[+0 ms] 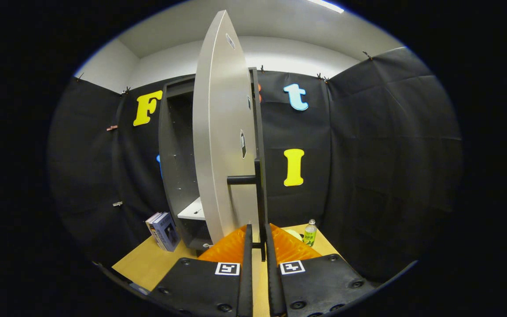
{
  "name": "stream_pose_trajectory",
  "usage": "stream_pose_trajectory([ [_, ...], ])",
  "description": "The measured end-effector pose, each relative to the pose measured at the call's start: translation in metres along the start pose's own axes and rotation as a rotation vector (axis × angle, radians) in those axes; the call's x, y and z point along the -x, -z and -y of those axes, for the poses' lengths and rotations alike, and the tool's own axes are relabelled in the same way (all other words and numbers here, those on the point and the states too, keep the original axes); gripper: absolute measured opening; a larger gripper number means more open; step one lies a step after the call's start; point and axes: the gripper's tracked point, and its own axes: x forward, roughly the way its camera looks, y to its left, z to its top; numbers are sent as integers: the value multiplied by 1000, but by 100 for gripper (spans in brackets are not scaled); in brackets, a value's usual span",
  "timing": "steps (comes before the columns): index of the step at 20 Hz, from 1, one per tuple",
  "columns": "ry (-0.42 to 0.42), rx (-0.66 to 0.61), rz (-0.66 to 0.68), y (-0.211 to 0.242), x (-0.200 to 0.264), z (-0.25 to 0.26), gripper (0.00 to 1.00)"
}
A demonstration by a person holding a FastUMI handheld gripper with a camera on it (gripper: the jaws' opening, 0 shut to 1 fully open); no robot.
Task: Open the shoe cabinet door, grab the shoes and put them into the shoe cabinet, then close the shoe cabinet door.
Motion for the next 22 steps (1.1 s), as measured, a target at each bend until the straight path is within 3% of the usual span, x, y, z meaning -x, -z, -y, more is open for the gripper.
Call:
stream_pose_trajectory([
  [5,94,-6,28,-13,7,28,18],
  [10,83,3,15,-16,29,26,18],
  [12,13,-15,-9,-16,37,8,25],
  [17,-203,-42,-120,9,62,-76,69],
  [19,-232,-43,-198,37,61,-93,91],
  [21,-254,-72,-299,71,57,-115,99],
  [22,-264,-85,-342,87,55,-123,98],
])
